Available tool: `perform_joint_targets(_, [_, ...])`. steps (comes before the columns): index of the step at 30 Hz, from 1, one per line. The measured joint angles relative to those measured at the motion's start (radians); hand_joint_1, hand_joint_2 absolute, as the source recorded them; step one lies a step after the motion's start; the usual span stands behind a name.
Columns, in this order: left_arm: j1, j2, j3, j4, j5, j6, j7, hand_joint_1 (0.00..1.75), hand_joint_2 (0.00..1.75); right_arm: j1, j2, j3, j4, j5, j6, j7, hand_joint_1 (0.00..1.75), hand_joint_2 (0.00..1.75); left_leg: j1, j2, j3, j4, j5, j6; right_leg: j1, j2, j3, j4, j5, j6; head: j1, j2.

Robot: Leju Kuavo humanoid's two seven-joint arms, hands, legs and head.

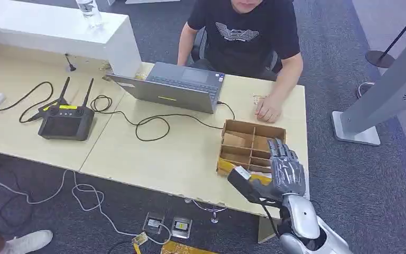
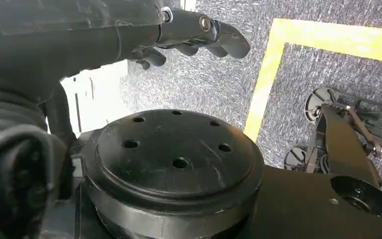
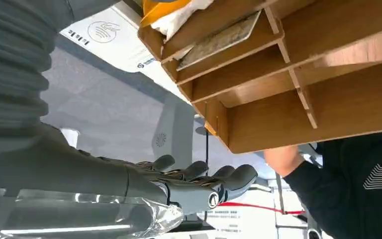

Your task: Pass the card to the sensor for recognition and then transmit it.

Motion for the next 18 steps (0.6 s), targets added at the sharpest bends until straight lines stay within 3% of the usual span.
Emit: perform_joint_targets(18, [0.0, 0.001, 0.0, 0.0, -0.002, 0.0, 0.0, 0.0, 0.0, -0.01, 0.042, 0.018, 0.082, 0.043, 0.0, -0.005, 0.0, 1.75, 0.0, 0.0, 0.0, 0.0, 0.0, 0.0, 0.0, 0.0, 0.0, 0.0, 0.0, 0.0, 0.0, 0.0])
